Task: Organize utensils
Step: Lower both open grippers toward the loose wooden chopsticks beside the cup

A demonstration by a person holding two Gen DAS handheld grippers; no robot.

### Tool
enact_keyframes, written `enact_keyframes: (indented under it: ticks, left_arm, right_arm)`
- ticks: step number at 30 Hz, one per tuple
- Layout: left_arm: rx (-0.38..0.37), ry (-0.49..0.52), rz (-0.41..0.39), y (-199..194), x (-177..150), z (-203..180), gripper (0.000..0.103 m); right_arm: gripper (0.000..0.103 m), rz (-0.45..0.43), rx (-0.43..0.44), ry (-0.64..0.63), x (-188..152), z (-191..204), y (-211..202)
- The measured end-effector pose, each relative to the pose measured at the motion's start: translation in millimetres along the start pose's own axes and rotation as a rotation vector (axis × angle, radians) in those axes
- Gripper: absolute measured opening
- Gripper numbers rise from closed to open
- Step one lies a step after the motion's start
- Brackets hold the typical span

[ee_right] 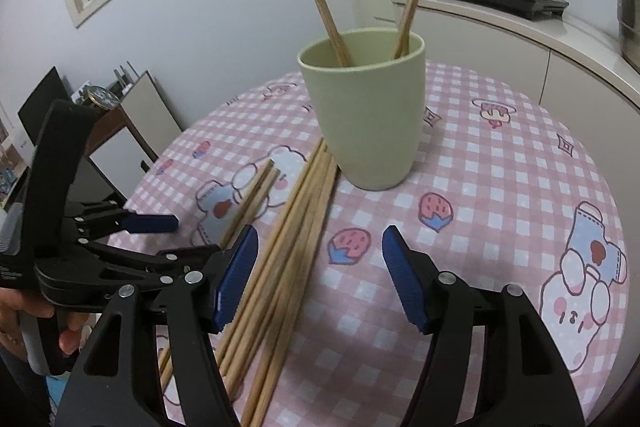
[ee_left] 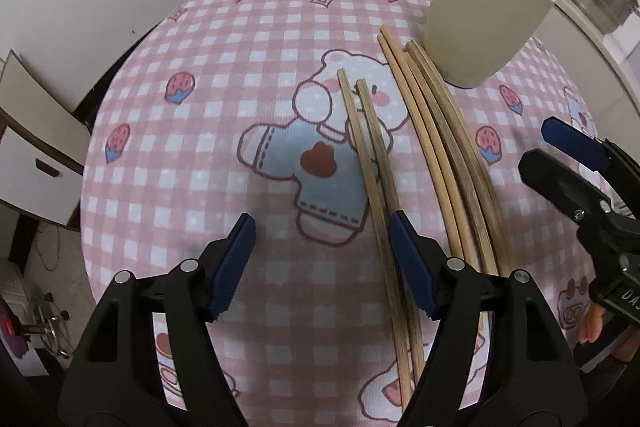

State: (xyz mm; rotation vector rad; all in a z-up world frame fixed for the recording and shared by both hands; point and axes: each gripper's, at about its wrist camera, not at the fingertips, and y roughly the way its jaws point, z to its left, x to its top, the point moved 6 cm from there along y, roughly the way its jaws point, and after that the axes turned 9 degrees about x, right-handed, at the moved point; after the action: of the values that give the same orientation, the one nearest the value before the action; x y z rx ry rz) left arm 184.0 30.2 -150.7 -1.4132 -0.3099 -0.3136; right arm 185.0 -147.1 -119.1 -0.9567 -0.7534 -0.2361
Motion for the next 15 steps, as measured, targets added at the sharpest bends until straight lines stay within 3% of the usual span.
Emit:
enact_keyframes:
  ticks: [8,15]
  left_arm:
    - [0.003,0.011,0.007,3.1,3.7,3.1,0.069]
    - [0.007,0.040,0.005,3.3,-2.9,-0.2,0.069]
  right_arm:
    - [0.061,0.080,-0.064,0.018,-2.3,-13.5,9.2]
    - [0.061,0.169,-0.071,0.005,-8.5,-18.2,17.2]
